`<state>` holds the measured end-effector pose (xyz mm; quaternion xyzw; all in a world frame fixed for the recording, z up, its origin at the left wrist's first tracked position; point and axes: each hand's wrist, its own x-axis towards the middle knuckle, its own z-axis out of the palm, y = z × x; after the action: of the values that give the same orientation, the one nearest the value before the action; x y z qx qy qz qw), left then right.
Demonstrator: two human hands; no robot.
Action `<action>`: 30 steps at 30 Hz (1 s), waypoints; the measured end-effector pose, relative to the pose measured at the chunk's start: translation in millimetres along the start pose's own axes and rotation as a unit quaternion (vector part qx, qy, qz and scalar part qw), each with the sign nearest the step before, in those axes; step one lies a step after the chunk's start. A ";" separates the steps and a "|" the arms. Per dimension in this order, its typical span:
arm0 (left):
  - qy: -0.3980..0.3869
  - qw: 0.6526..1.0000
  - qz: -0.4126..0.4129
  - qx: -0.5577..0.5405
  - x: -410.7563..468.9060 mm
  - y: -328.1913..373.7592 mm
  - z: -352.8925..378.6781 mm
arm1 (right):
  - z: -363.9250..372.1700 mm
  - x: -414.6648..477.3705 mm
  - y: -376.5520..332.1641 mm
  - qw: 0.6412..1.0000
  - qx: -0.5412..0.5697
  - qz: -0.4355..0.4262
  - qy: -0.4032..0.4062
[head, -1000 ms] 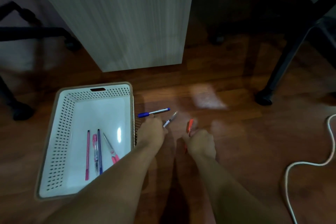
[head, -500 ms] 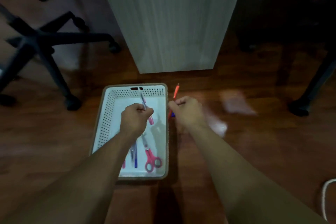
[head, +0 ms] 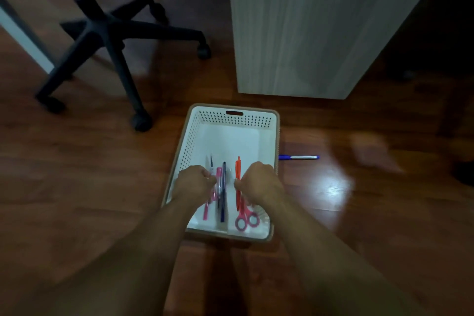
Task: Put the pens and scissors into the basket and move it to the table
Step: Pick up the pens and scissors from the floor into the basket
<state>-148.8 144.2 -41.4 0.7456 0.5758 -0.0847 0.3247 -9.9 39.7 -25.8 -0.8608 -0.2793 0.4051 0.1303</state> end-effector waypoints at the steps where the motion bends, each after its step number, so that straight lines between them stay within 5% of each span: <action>1: 0.004 1.000 0.011 -0.025 -0.7 -1.9 -1.2 | -2.0 2.3 0.5 1.000 0.000 -0.006 0.003; 8: 0.110 0.969 0.195 -0.101 2.1 3.8 -21.9 | -53.0 15.5 -9.0 0.971 0.156 -0.063 0.169; 14: 0.232 0.960 0.154 -0.040 5.8 -14.5 -30.8 | -86.7 23.1 23.1 0.949 0.166 0.013 0.269; 18: 0.167 0.983 0.047 -0.057 6.2 -36.9 -21.0 | -73.2 37.0 74.8 0.974 0.112 0.099 0.170; 20: 0.130 0.989 0.044 -0.055 3.8 -46.5 -14.4 | -62.7 38.7 96.6 0.989 0.064 0.073 0.109; 23: 0.123 0.991 0.039 -0.036 -0.1 -49.3 -8.5 | -47.9 35.0 110.9 0.993 -0.008 0.030 0.116; 30: 0.120 0.992 0.018 -0.021 -4.1 -40.2 -9.6 | -35.2 29.4 116.3 0.987 -0.040 0.109 0.111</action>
<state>-189.3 151.5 -47.5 0.7534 0.5990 0.0232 0.2703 76.0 -37.2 -74.2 -0.9300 -0.1840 0.3076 0.0811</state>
